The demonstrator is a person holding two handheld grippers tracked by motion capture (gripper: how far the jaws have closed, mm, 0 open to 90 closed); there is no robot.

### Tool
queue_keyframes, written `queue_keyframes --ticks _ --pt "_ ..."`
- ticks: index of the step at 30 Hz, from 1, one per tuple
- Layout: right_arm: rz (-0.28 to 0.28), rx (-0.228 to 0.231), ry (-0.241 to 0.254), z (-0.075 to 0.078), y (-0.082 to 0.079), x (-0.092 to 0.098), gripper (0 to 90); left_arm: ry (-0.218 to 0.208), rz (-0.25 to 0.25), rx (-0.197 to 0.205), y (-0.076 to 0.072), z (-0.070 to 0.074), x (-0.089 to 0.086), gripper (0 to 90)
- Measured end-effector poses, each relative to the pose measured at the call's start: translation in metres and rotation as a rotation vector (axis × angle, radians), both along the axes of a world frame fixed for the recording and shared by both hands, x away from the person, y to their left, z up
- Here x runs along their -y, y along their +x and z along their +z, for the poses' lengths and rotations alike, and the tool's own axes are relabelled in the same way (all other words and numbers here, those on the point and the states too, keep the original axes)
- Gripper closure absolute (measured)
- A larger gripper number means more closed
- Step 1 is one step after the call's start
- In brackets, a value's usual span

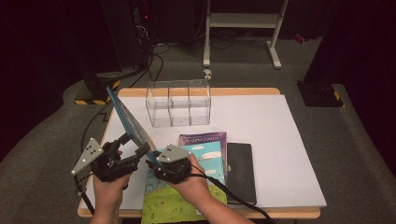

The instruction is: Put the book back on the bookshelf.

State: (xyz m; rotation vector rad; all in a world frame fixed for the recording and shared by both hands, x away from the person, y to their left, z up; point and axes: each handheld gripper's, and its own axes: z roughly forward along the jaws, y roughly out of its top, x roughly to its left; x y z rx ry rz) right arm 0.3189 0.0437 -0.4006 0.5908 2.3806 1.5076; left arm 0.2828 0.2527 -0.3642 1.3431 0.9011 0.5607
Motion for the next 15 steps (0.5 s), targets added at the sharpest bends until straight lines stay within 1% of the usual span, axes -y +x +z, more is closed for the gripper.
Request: queue_keyframes --ticks 1,3,5,7,9,10,11,15 --pt "0.018 -0.011 0.013 0.000 -0.002 0.002 61.2 -0.001 0.010 0.001 0.000 0.000 0.000 22.8" --pt "0.055 -0.032 0.022 -0.001 -0.008 0.002 61.3 0.014 0.022 0.004 0.001 0.000 -0.002 26.1" --pt "0.081 -0.022 0.011 -0.003 -0.014 0.000 60.1 0.020 0.015 0.011 0.000 0.000 -0.005 31.5" --pt "0.099 -0.019 -0.004 -0.005 -0.021 0.002 57.8 0.041 0.042 0.015 -0.001 0.001 -0.006 40.0" --pt "0.097 -0.019 -0.003 -0.005 -0.023 0.006 57.6 0.069 0.061 0.019 -0.002 0.002 -0.008 41.1" --pt "0.082 -0.018 0.004 -0.005 -0.024 0.016 57.2 0.072 0.065 0.018 -0.002 0.002 -0.010 42.5" --pt "0.082 -0.018 0.004 -0.005 -0.024 0.016 57.2 0.076 0.071 0.016 -0.002 0.003 -0.012 42.5" --pt "0.017 -0.022 0.031 -0.004 -0.021 0.046 57.2 0.085 0.105 0.015 -0.004 0.004 -0.019 48.3"
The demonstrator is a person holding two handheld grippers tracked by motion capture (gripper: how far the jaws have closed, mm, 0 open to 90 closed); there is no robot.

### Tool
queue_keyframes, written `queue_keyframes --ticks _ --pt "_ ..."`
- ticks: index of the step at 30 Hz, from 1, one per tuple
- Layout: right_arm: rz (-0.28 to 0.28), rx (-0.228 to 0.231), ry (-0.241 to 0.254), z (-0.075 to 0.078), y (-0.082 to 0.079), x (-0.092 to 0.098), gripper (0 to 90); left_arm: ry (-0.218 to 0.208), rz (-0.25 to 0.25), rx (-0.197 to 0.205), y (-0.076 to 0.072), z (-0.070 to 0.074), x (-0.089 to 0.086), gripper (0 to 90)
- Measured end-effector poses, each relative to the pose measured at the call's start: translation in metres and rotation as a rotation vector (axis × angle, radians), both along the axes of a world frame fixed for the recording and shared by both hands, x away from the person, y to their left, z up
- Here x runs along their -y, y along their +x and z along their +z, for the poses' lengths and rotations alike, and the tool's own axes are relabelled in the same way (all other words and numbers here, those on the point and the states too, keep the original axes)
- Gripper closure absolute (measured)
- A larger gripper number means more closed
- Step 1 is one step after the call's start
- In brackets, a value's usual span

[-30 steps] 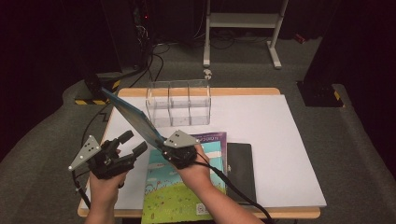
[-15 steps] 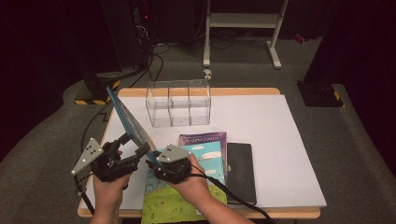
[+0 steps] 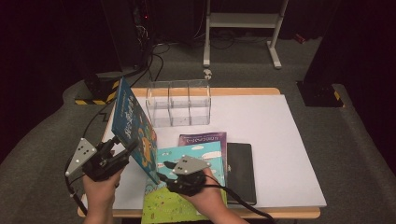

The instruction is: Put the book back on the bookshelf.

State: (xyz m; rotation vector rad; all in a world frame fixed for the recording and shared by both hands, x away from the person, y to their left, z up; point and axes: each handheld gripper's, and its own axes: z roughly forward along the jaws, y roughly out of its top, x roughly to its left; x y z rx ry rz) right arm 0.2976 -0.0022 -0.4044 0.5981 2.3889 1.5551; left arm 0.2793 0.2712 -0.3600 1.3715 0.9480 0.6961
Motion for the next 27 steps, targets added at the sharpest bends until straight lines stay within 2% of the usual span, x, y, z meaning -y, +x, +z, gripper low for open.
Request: queue_keyframes --ticks 4,7,10,11,12,13,16,20,22,25,27 --pt "-0.095 0.001 0.012 -0.003 0.010 0.038 57.1 0.014 0.026 -0.005 0.001 0.001 -0.006 50.6" --pt "-0.189 -0.020 0.014 -0.011 0.022 0.070 56.6 0.025 0.046 -0.002 0.002 0.001 -0.009 52.2" --pt "-0.292 -0.024 -0.016 -0.026 0.032 0.102 55.9 0.036 0.066 -0.001 0.004 0.002 -0.012 55.3" --pt "-0.325 -0.042 -0.016 -0.031 0.036 0.114 55.6 0.046 0.074 -0.003 0.005 0.002 -0.013 56.6" --pt "-0.392 -0.073 -0.014 -0.043 0.042 0.138 55.7 0.049 0.082 -0.002 0.007 0.003 -0.013 58.9" --pt "-0.392 -0.073 -0.014 -0.043 0.042 0.138 55.7 0.058 0.088 -0.003 0.008 0.003 -0.014 58.9" --pt "-0.470 -0.106 -0.005 -0.055 0.045 0.168 55.7 0.073 0.088 -0.004 0.013 0.006 -0.012 60.6" --pt "-0.502 -0.095 0.003 -0.058 0.043 0.189 55.6 0.125 0.097 -0.003 0.017 0.010 -0.007 65.5" --pt "-0.509 -0.095 0.024 -0.061 0.040 0.196 55.6 0.143 0.095 -0.016 0.020 0.012 -0.006 72.6" --pt "-0.500 -0.100 0.024 -0.065 0.039 0.198 55.7 0.176 0.114 -0.032 0.023 0.010 -0.006 77.9" --pt "-0.497 -0.098 0.022 -0.066 0.038 0.198 55.8 0.182 0.120 -0.039 0.023 0.007 -0.009 77.3"
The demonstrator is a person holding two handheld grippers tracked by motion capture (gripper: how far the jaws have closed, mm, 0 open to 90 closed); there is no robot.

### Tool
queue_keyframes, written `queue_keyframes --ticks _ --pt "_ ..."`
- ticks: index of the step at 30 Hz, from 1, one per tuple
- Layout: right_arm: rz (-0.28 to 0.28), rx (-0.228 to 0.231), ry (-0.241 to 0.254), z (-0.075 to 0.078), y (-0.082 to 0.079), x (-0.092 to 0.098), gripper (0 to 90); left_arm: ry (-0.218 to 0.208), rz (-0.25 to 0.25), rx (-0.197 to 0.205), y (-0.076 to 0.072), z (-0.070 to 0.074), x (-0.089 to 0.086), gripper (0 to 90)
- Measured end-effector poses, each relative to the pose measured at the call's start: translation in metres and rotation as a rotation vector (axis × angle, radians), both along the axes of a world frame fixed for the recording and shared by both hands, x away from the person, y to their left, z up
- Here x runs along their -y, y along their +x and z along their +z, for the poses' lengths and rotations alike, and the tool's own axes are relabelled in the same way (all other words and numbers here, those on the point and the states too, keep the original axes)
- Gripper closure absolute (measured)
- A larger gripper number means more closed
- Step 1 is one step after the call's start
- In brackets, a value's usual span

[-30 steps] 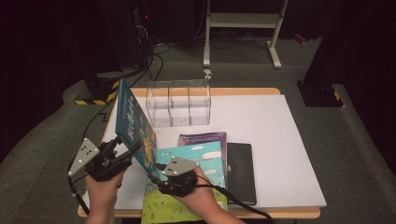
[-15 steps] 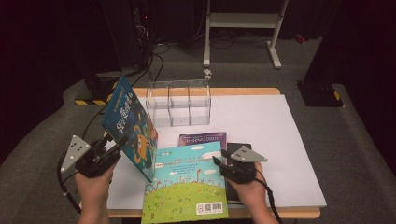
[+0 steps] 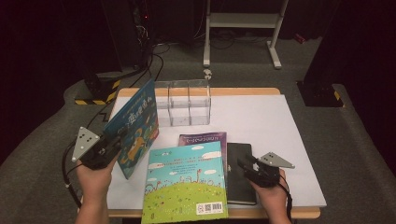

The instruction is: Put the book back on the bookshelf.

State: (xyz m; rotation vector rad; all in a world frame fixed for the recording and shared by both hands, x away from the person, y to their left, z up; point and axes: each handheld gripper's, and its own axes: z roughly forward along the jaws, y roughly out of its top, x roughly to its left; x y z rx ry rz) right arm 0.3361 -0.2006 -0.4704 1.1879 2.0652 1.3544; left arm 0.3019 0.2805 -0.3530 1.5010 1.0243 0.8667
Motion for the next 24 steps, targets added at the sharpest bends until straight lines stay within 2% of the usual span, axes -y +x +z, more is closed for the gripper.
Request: queue_keyframes --ticks 2,4,6,8,14,17,18,21,24 --pt "0.001 -0.003 0.007 -0.001 0.000 0.002 56.1 -0.018 -0.013 0.000 -0.002 -0.004 -0.006 77.4" --pt "-0.001 -0.009 0.016 -0.002 0.001 0.004 56.4 -0.005 -0.010 0.012 -0.005 -0.006 -0.008 79.1" --pt "0.000 -0.014 0.022 -0.004 0.002 0.004 56.5 0.028 0.006 0.019 -0.007 -0.006 -0.006 79.4" --pt "0.000 -0.015 0.024 -0.004 0.002 0.004 56.5 0.028 0.000 0.018 -0.006 -0.006 -0.005 79.4" --pt "-0.008 -0.024 0.036 -0.005 0.001 0.005 56.3 -0.012 -0.043 0.018 -0.001 -0.008 -0.009 77.6" --pt "-0.008 -0.029 0.041 -0.006 0.001 0.005 56.3 -0.032 -0.051 -0.006 0.002 -0.009 -0.015 74.2" --pt "-0.010 -0.034 0.043 -0.006 0.002 0.005 56.3 -0.036 -0.055 -0.011 0.002 -0.009 -0.016 69.9" --pt "-0.010 -0.037 0.044 -0.007 0.002 0.005 56.2 -0.039 -0.058 -0.028 0.005 -0.008 -0.020 69.2" --pt "-0.012 -0.041 0.050 -0.007 0.003 0.007 56.1 -0.073 -0.081 -0.060 0.009 -0.005 -0.024 69.9"
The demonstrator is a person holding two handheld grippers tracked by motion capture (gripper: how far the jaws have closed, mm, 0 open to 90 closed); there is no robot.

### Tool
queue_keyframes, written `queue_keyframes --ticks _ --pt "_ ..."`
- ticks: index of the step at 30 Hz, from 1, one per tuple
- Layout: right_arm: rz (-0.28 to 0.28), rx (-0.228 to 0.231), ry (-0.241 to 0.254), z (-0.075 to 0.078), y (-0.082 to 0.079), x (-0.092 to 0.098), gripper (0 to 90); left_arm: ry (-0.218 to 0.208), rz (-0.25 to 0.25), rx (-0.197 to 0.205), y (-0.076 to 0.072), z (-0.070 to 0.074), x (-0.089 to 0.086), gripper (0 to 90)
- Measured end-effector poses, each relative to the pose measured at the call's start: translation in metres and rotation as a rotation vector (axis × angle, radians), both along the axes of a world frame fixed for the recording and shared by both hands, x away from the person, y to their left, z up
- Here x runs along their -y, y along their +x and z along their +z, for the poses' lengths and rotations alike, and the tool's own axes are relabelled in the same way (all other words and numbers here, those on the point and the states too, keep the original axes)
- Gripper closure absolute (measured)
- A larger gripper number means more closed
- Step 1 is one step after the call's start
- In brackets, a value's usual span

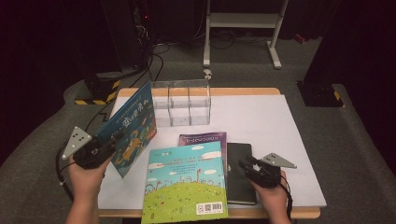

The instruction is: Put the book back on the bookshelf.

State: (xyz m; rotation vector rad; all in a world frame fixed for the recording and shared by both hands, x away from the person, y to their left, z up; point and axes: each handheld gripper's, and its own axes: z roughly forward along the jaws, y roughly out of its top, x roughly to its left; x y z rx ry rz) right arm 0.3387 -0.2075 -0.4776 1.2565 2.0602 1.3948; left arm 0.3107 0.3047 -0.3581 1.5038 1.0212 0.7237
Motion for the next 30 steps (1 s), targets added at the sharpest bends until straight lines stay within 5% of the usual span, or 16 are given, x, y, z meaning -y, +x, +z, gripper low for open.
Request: queue_keyframes --ticks 7,15,24,30 --pt "-0.002 -0.006 0.012 -0.001 0.001 0.003 55.6 0.105 0.031 0.031 0.004 0.006 0.007 73.4" --pt "0.007 -0.007 0.024 -0.001 0.001 0.002 55.4 0.141 0.055 0.018 0.014 0.016 0.011 82.6" --pt "0.003 -0.009 0.059 0.001 0.002 0.006 56.3 0.064 0.079 -0.003 0.046 0.043 0.018 83.0" --pt "0.000 -0.011 0.078 0.002 0.002 0.009 56.5 0.018 0.144 0.005 0.074 0.056 0.027 83.0"
